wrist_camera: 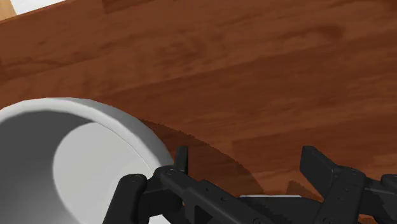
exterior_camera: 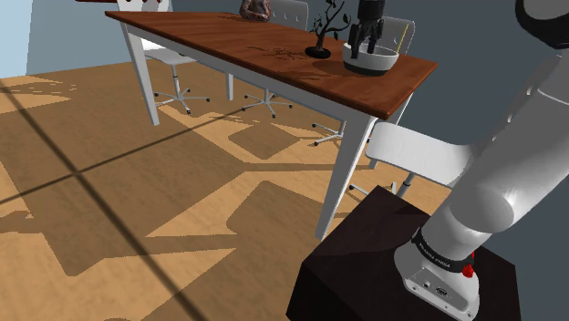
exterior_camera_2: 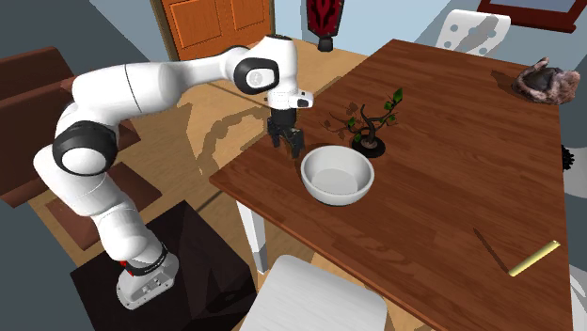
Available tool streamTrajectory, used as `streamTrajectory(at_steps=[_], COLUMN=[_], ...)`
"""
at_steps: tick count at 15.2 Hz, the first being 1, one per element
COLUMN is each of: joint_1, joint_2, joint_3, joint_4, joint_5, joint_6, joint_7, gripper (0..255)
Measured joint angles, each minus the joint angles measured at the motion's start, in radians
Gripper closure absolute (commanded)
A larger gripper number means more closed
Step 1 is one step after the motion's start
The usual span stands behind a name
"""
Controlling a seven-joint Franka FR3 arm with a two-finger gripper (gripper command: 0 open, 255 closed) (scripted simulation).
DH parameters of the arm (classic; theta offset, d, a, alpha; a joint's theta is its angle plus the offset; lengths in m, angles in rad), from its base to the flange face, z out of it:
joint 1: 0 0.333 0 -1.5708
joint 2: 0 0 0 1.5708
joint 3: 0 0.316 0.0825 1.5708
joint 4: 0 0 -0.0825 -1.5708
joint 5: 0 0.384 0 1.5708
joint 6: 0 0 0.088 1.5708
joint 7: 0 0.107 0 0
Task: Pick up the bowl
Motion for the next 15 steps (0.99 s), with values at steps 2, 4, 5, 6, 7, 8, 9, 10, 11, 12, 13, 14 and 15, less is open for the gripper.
streamTrajectory(at_steps=[2,4,5,6,7,8,9,10,11,12,13,14,15], joint_1=[-0.018,-0.042,-0.057,-0.071,-0.082,-0.086,-0.087,-0.085,-0.084,-0.083,-0.081,-0.081,-0.080], joint_2=[0.094,0.187,0.234,0.282,0.304,0.318,0.317,0.312,0.314,0.308,0.301,0.295,0.293], joint_3=[-0.018,-0.033,-0.040,-0.044,-0.048,-0.048,-0.049,-0.048,-0.047,-0.047,-0.047,-0.048,-0.047], joint_4=[0.121,0.253,0.313,0.384,0.420,0.434,0.422,0.402,0.395,0.373,0.350,0.321,0.309], joint_5=[0.027,0.055,0.071,0.088,0.096,0.100,0.100,0.099,0.099,0.098,0.096,0.094,0.093], joint_6=[-0.019,-0.051,-0.061,-0.082,-0.093,-0.092,-0.081,-0.066,-0.057,-0.040,-0.025,-0.001,0.009], joint_7=[-0.036,-0.072,-0.089,-0.104,-0.116,-0.119,-0.119,-0.117,-0.115,-0.113,-0.111,-0.111,-0.109], gripper=[0,0,0,0,0,0,0,0,0,0,0,0,0])
